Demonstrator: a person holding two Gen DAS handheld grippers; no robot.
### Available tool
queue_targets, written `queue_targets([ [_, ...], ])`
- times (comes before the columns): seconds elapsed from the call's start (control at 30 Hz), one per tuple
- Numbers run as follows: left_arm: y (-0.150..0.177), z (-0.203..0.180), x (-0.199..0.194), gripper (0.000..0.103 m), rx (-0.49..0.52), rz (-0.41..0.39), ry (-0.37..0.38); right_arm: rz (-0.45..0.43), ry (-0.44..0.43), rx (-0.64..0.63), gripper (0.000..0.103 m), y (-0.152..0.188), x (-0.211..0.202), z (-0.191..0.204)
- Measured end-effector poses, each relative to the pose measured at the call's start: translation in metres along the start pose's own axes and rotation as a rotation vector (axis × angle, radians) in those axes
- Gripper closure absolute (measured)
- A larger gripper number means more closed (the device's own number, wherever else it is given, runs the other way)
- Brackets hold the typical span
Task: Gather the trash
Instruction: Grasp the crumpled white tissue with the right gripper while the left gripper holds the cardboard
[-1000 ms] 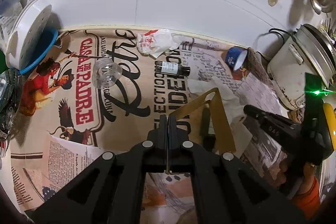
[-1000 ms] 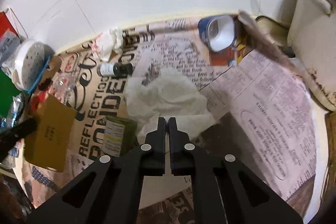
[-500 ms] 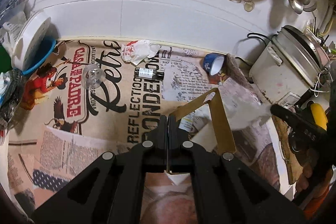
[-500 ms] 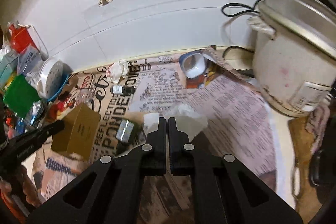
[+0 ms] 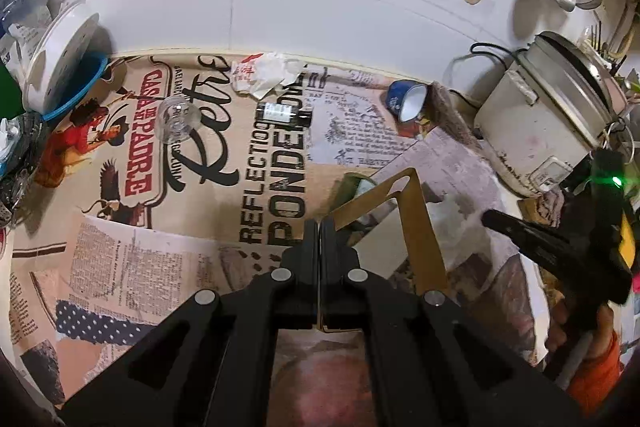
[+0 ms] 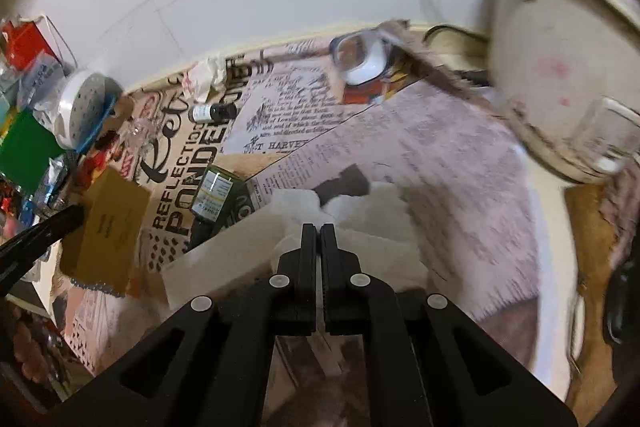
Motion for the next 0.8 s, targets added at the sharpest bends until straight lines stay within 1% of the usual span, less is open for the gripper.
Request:
queue_targets([
  [0.07, 0.001, 0.005, 0.004, 0.103, 0.007, 0.009, -0.01, 0.034, 0.032, -0.022, 0.098, -0.003, 0.016, 0.005],
  [0.13, 0.002, 0.01, 0.008, 0.103, 0.008, 0.021, -0.018, 0.071, 0.068, -0.05, 0.09, -0.007, 0.025, 0.009],
  [0.17, 0.002, 0.012, 0.01, 0.103, 0.006, 0.025, -0.018, 0.07, 0.077, -0.059, 0.088, -0.006, 0.024, 0.009],
  [0.2, 0.003, 0.014, 0.013, 0.103, 0.002, 0.032, -0.019, 0.054, 0.091, -0.076, 0.08, -0.005, 0.02, 0.011],
  [0.23, 0.003, 0.016, 0.015, 0.103, -0.001, 0.036, -0.017, 0.042, 0.104, -0.085, 0.061, -0.004, 0.016, 0.01],
  [0.27, 0.003, 0.016, 0.017, 0.103, -0.006, 0.041, -0.016, 0.035, 0.121, -0.091, 0.049, -0.002, 0.012, 0.009],
  [0.3, 0.003, 0.017, 0.02, 0.103, -0.01, 0.045, -0.014, 0.025, 0.123, -0.089, 0.034, -0.001, 0.009, 0.007],
  [0.33, 0.003, 0.017, 0.022, 0.103, -0.013, 0.048, -0.012, 0.006, 0.119, -0.087, 0.033, 0.003, 0.004, 0.005],
  [0.37, 0.003, 0.016, 0.024, 0.103, -0.014, 0.051, -0.009, 0.011, 0.116, -0.084, 0.033, 0.004, 0.005, 0.002],
  [0.43, 0.002, 0.014, 0.028, 0.103, -0.014, 0.056, -0.002, 0.047, 0.121, -0.065, 0.033, 0.007, 0.012, -0.006],
  [0.57, 0.0, 0.008, 0.032, 0.103, 0.0, 0.06, 0.004, 0.14, 0.127, 0.033, 0.033, 0.019, 0.04, -0.031],
  [0.67, -0.001, 0.006, 0.033, 0.103, 0.005, 0.061, 0.002, 0.165, 0.099, 0.082, 0.034, 0.021, 0.051, -0.037],
  [0.7, -0.001, 0.006, 0.033, 0.103, 0.005, 0.062, 0.0, 0.161, 0.093, 0.083, 0.039, 0.021, 0.052, -0.036],
  [0.73, -0.001, 0.006, 0.033, 0.103, 0.004, 0.063, -0.001, 0.158, 0.086, 0.069, 0.046, 0.02, 0.054, -0.033],
  [0.77, -0.001, 0.006, 0.034, 0.103, 0.003, 0.065, -0.002, 0.158, 0.084, 0.056, 0.05, 0.019, 0.055, -0.03],
  [0.8, -0.001, 0.006, 0.034, 0.103, 0.001, 0.067, -0.004, 0.156, 0.086, 0.029, 0.058, 0.019, 0.056, -0.025],
])
Point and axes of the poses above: each gripper's, at about its wrist camera, not at the fingertips, and x roughly the way its jaws point, z to its left, y to its underside, the point moved 2 cm from there along x, roughly the way its jaws point, and after that the axes turned 4 degrees about x, right-handed, at the moved point
